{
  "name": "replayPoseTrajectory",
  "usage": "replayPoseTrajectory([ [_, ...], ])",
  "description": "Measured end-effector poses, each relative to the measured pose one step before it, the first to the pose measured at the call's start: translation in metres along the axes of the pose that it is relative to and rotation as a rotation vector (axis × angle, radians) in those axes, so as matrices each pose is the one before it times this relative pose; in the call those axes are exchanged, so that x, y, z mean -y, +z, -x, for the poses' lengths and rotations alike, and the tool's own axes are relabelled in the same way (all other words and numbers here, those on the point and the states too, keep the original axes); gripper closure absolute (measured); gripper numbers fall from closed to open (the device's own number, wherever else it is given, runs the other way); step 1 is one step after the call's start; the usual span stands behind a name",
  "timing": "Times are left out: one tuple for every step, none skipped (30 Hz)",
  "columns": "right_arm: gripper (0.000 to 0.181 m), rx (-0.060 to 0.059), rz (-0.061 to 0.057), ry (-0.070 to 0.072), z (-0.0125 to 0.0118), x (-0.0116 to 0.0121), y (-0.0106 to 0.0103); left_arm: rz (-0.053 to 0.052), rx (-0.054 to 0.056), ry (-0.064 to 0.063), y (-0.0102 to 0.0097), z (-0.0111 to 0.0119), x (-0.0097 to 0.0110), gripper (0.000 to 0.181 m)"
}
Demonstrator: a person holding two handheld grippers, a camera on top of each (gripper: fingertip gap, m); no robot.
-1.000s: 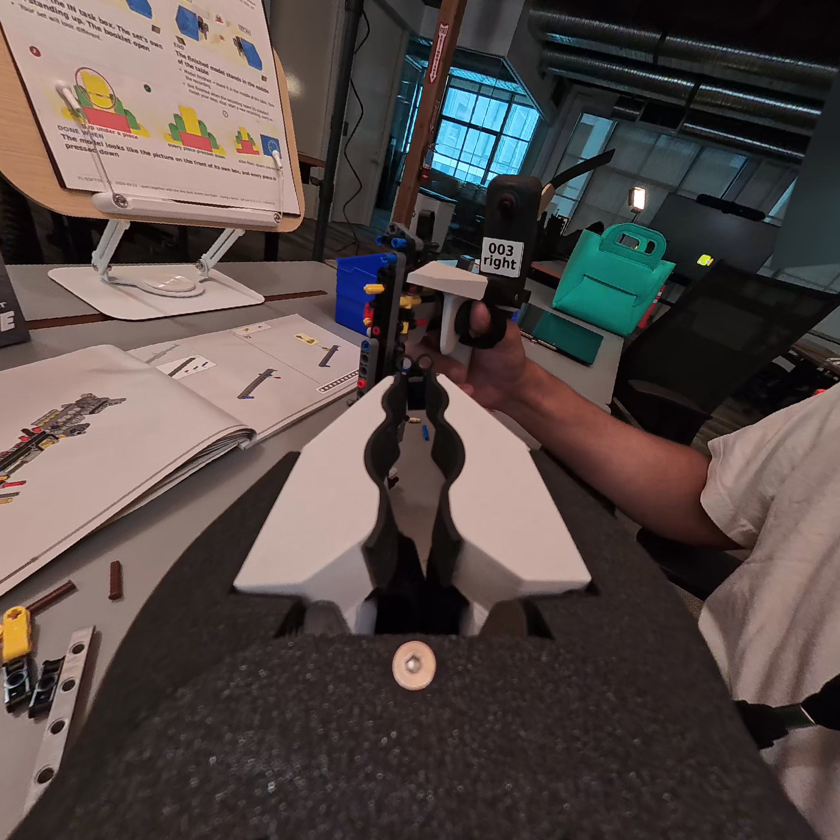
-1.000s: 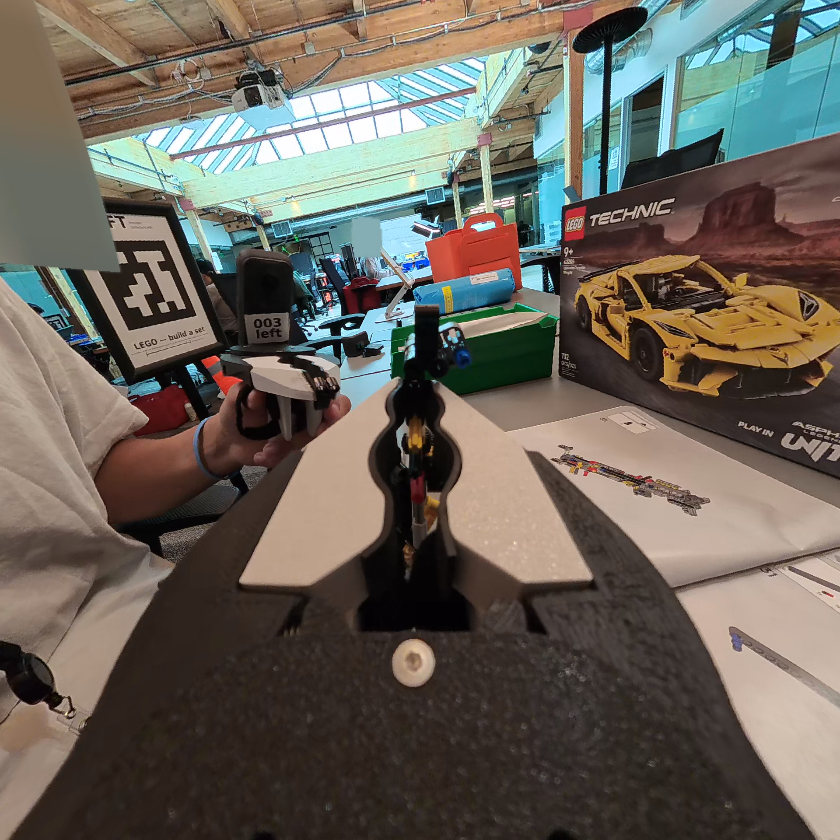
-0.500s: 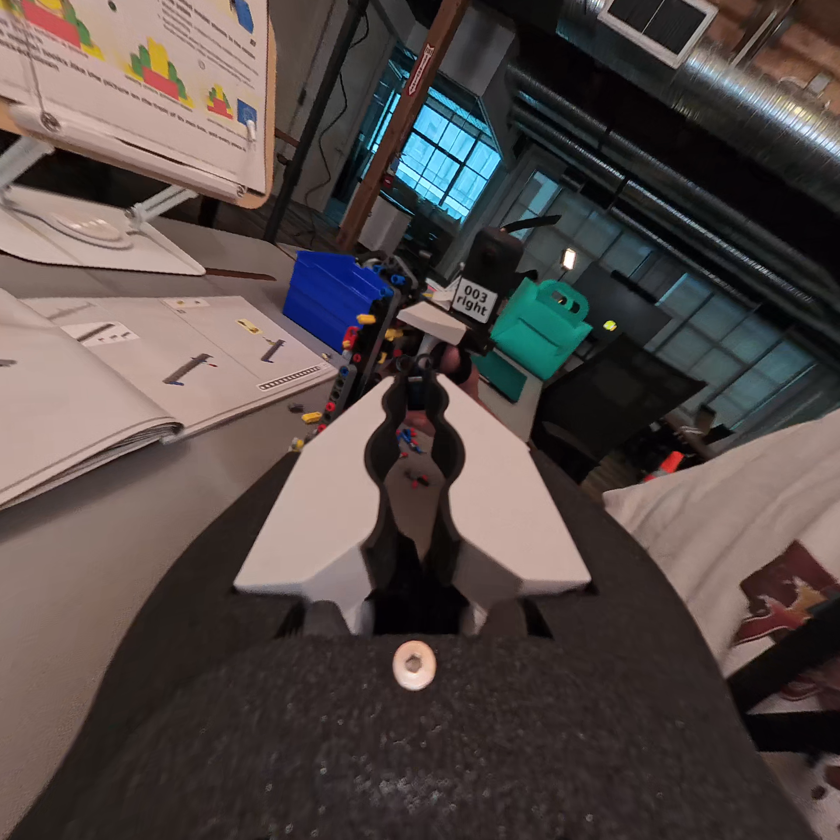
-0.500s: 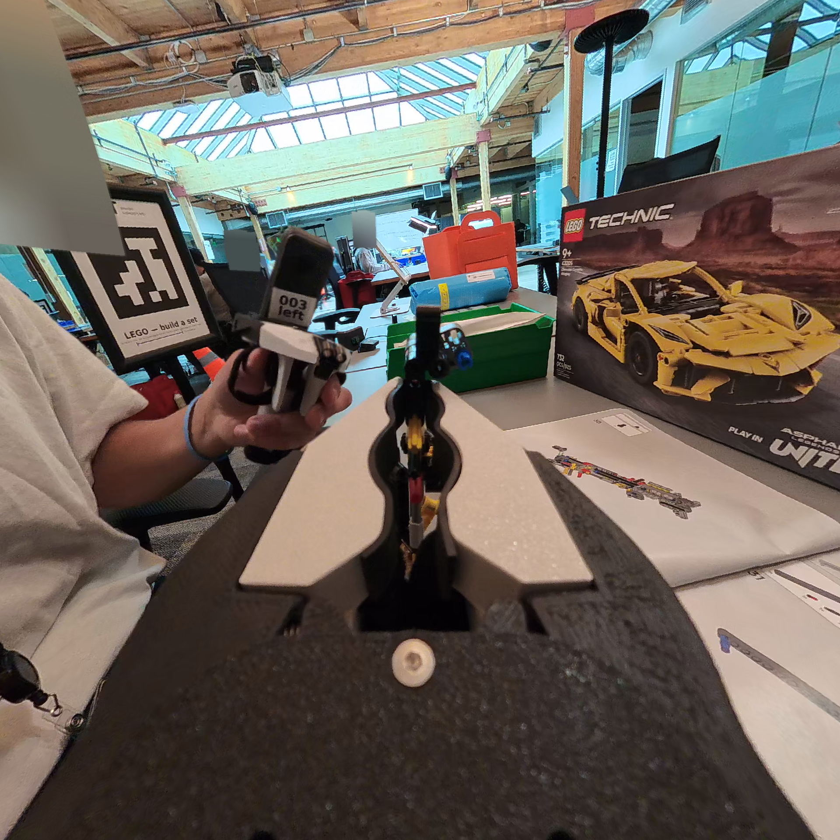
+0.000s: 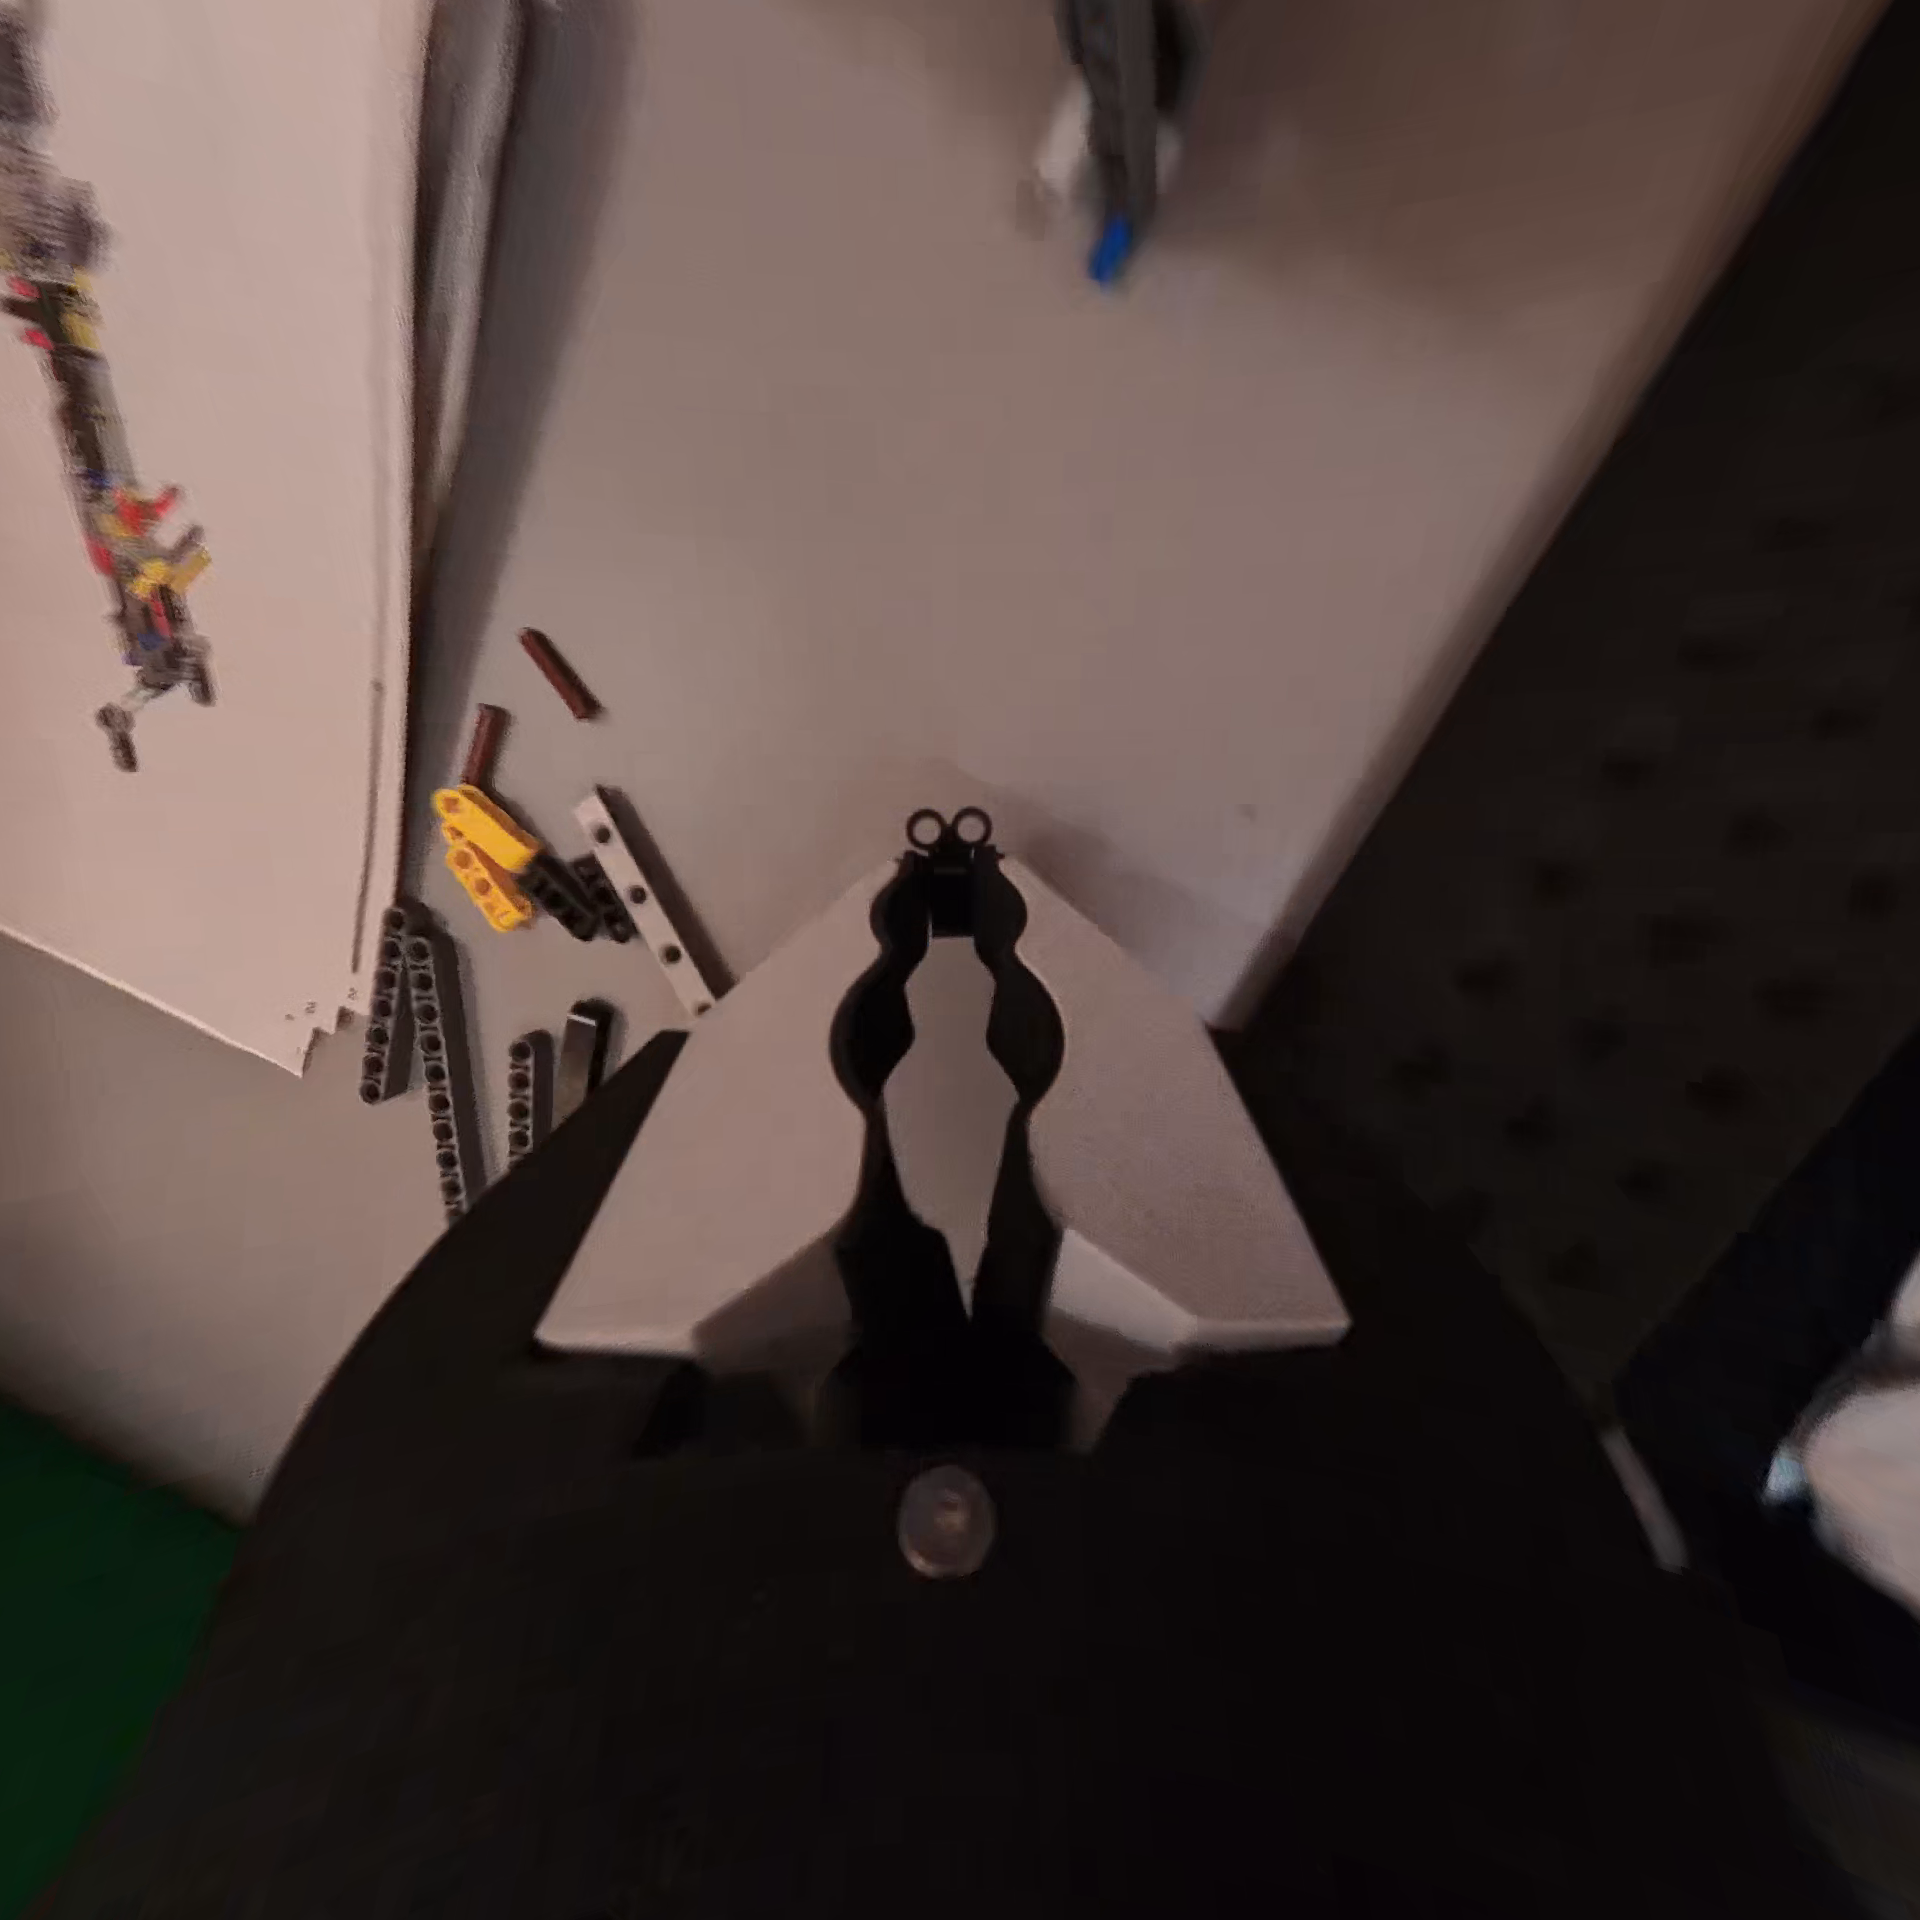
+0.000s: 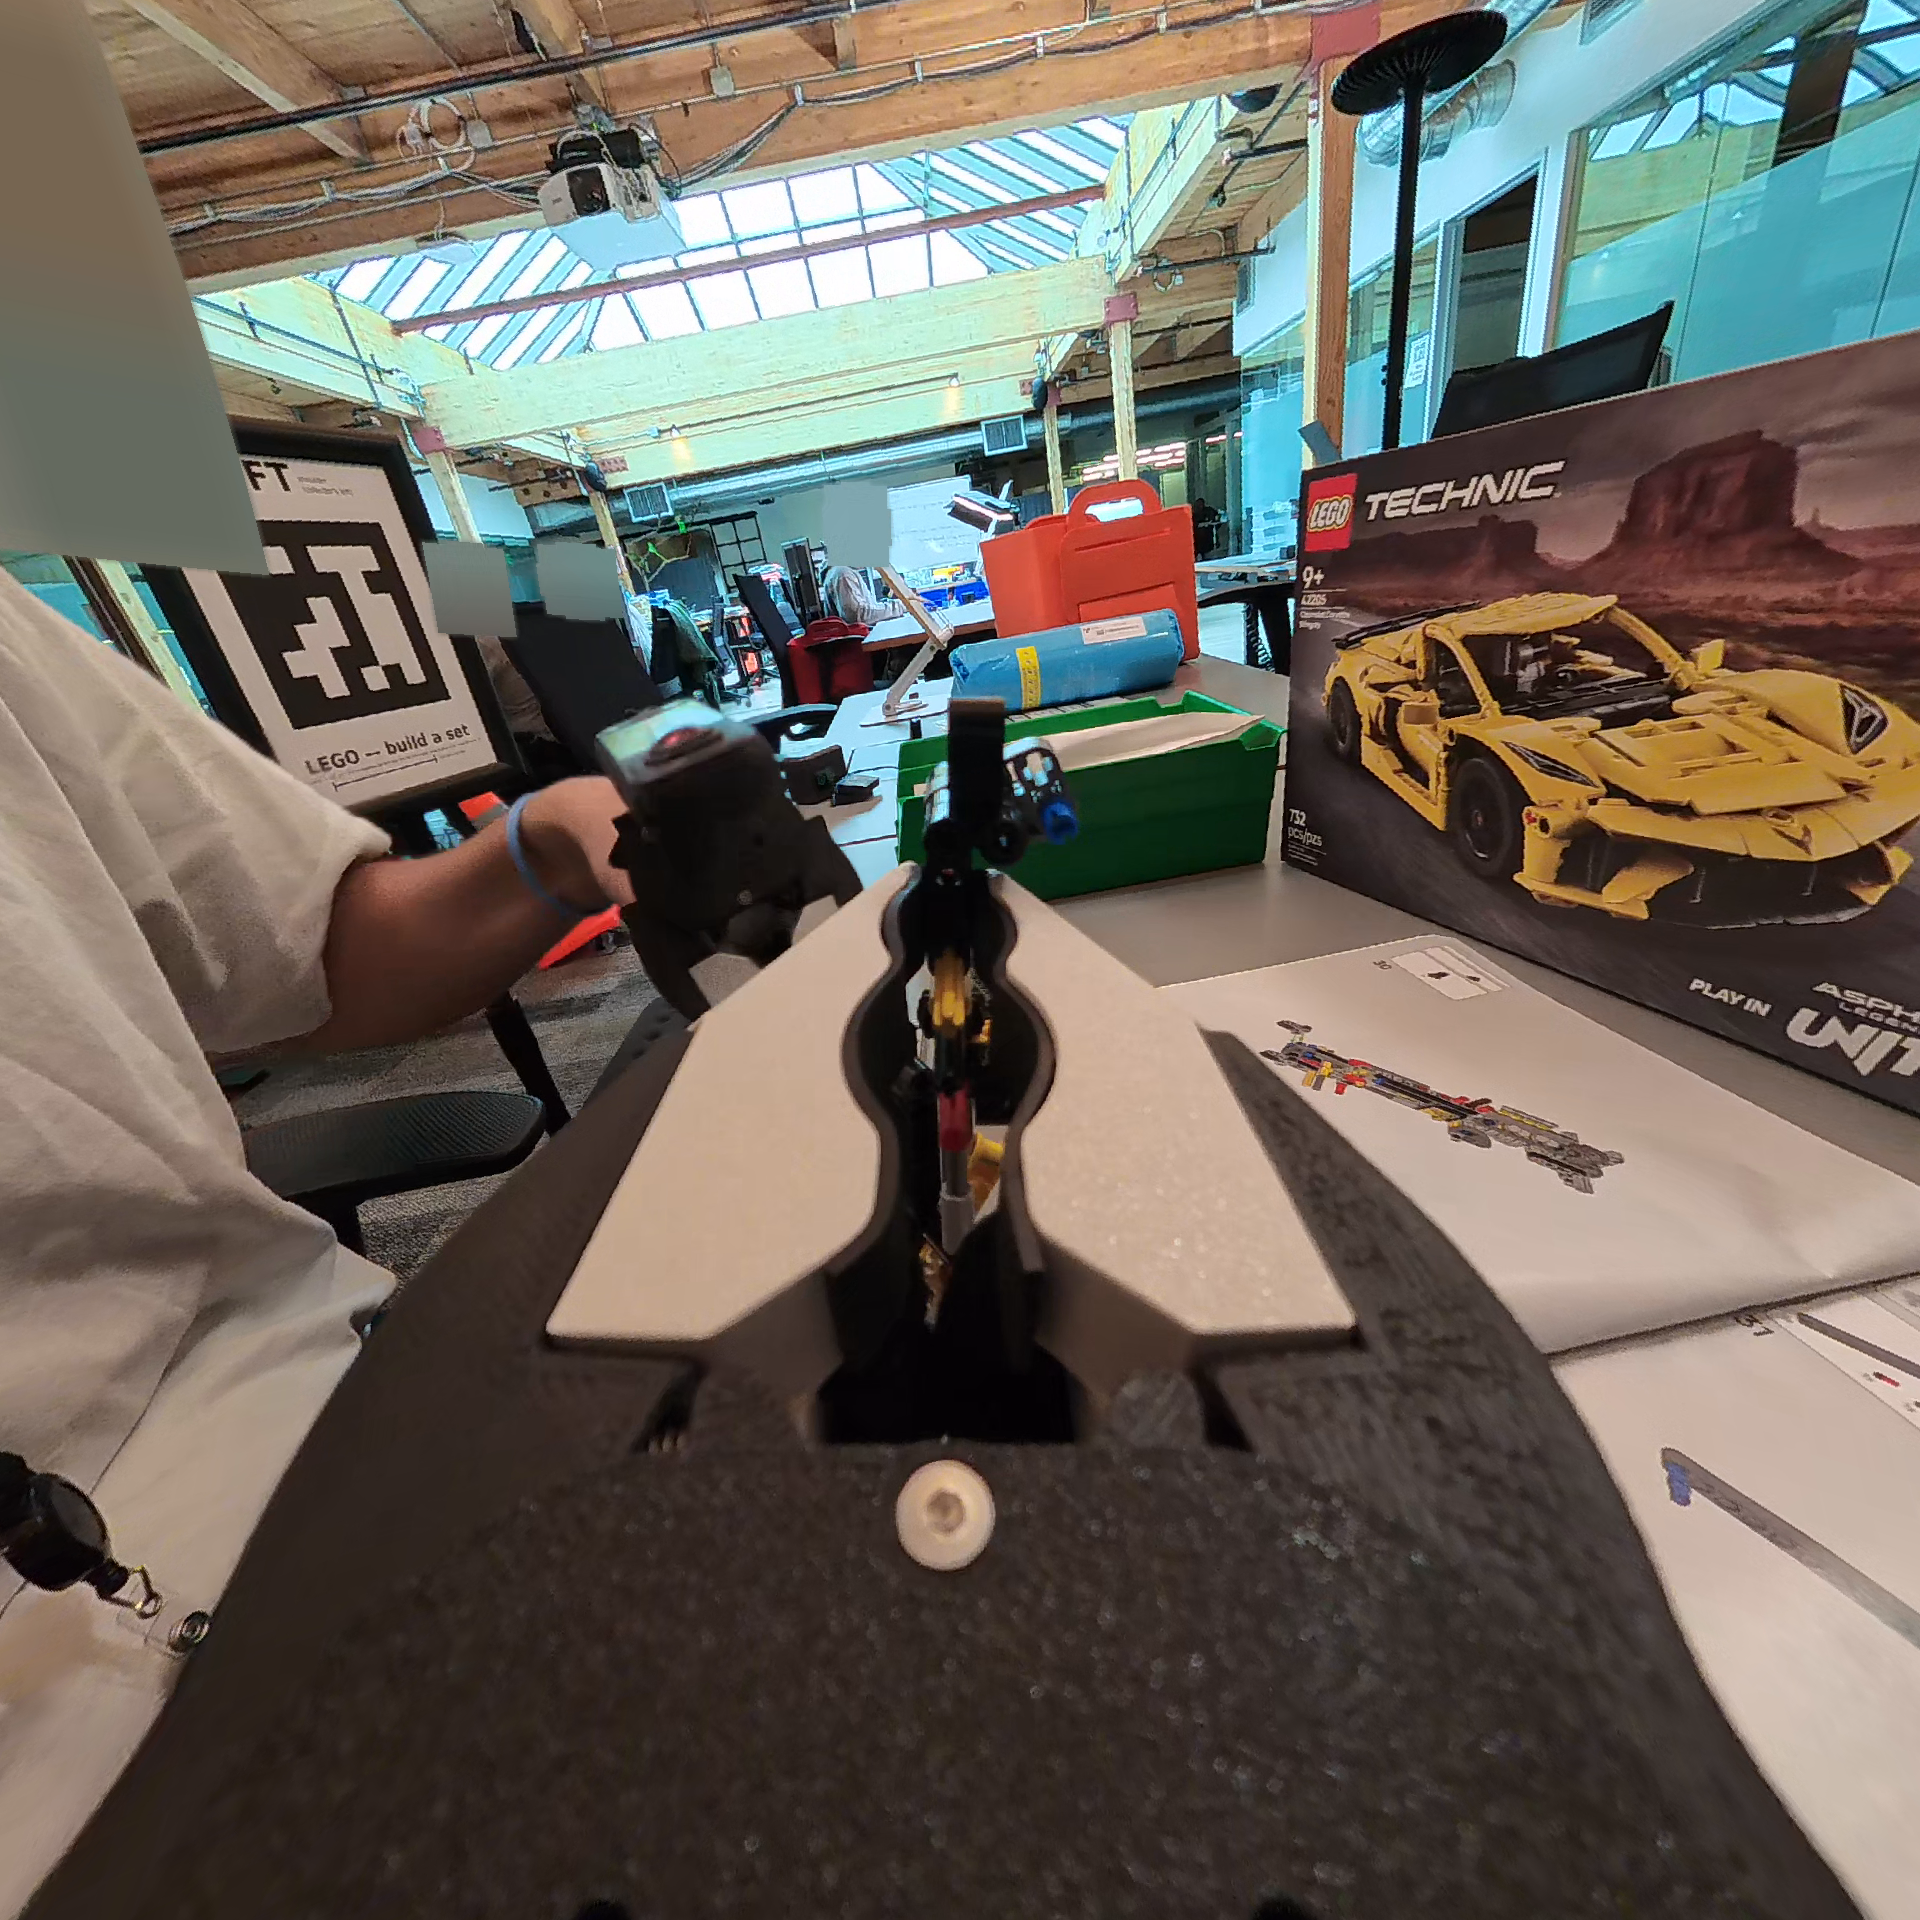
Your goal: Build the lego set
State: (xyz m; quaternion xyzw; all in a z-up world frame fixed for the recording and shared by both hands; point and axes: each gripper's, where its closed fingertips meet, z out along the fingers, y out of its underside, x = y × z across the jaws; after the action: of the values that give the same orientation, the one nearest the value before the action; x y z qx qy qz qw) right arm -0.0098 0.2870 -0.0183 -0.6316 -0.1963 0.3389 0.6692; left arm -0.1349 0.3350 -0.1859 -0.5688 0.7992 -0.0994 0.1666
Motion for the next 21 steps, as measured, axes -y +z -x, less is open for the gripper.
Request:
replayPoseTrajectory([
  [0.174, 0.0006, 0.0001, 0.0003, 0.00011, -0.00004, 0.00013, 0.0549, -0.0228, 0.0757, -0.00133, -0.00382, -0.00846, 0.174],
  [0.174, -0.0002, 0.0006, 0.0007, -0.00012, -0.00006, -0.00004, 0.0438, -0.0129, 0.0785, -0.00123, -0.00270, -0.00701, 0.175],
  [0.174, -0.0007, 0.0002, -0.0002, -0.00013, -0.00012, -0.00002, 0.0307, -0.0107, 0.0670, -0.00037, -0.00190, -0.00449, 0.175],
  [0.174, 0.0003, 0.0002, 0.0000, 0.00005, -0.00005, 0.00013, 0.0016, -0.0047, 0.0450, 0.00095, 0.00051, 0.00012, 0.174],
  [0.174, 0.0008, 0.0003, 0.0003, 0.00022, 0.00003, 0.00006, -0.0317, -0.0100, 0.0198, 0.00244, 0.00154, 0.00504, 0.174],
  [0.174, 0.0005, 0.0000, 0.0000, 0.00007, -0.00002, 0.00014, -0.0468, -0.0290, 0.0016, 0.00343, -0.00063, 0.00703, 0.174],
  [0.174, 0.0005, 0.0000, 0.0002, 0.00015, -0.00002, 0.00007, -0.0430, -0.0330, -0.0054, 0.00409, -0.00151, 0.00627, 0.174],
  [0.174, 0.0002, -0.0001, -0.0001, 0.00017, -0.00001, 0.00001, -0.0338, -0.0223, -0.0040, 0.00408, -0.00056, 0.00453, 0.174],
  [0.174, 0.0006, -0.0004, -0.0003, 0.00019, -0.00005, -0.00013, -0.0237, -0.0102, -0.0022, 0.00385, 0.00052, 0.00251, 0.174],
  [0.174, 0.0009, -0.0007, 0.0005, 0.00015, 0.00001, -0.00011, -0.0125, -0.0002, -0.0007, 0.00336, 0.00107, 0.00045, 0.174],
  [0.174, 0.0008, -0.0005, 0.0012, 0.00003, -0.00008, -0.00013, -0.0079, 0.0047, -0.0001, 0.00306, 0.00098, -0.00053, 0.174],
  [0.174, 0.0008, -0.0005, 0.0015, -0.00015, 0.00005, -0.00004, -0.0089, 0.0057, -0.0021, 0.00238, 0.00072, -0.00057, 0.174],
  [0.174, 0.0011, -0.0003, 0.0022, -0.00001, -0.00008, -0.00014, -0.0132, 0.0043, -0.0045, 0.00173, 0.00000, -0.00006, 0.174],
  [0.174, 0.0019, 0.0000, 0.0019, 0.00011, -0.00005, -0.00001, -0.0185, 0.0027, -0.0049, 0.00106, -0.00049, 0.00041, 0.174],
  [0.174, 0.0016, 0.0002, 0.0004, 0.00018, -0.00002, 0.00006, -0.0207, -0.0005, -0.0043, 0.00039, -0.00122, 0.00028, 0.174],
  [0.174, 0.0015, 0.0006, -0.0002, 0.00028, -0.00001, 0.00004, -0.0218, 0.0040, -0.0056, -0.00035, -0.00063, 0.00001, 0.171],
  [0.174, 0.0015, 0.0004, -0.0003, 0.00026, -0.00008, 0.00004, -0.0209, 0.0054, -0.0072, -0.00084, -0.00023, -0.00063, 0.169],
  [0.174, 0.0015, 0.0000, 0.0005, 0.00025, -0.00001, 0.00014, -0.0216, 0.0063, -0.0082, -0.00143, 0.00028, -0.00075, 0.168],
  [0.173, 0.0010, -0.0006, 0.0012, 0.00011, -0.00010, -0.00006, -0.0205, 0.0068, -0.0099, -0.00173, 0.00076, -0.00139, 0.167],
  [0.174, 0.0005, -0.0007, 0.0013, -0.00006, 0.00005, -0.00003, -0.0165, -0.0001, -0.0108, -0.00192, 0.00007, -0.00206, 0.167],
  [0.174, 0.0004, -0.0002, 0.0011, -0.00017, -0.00002, 0.00000, -0.0128, -0.0059, -0.0115, -0.00166, -0.00038, -0.00276, 0.166],
])
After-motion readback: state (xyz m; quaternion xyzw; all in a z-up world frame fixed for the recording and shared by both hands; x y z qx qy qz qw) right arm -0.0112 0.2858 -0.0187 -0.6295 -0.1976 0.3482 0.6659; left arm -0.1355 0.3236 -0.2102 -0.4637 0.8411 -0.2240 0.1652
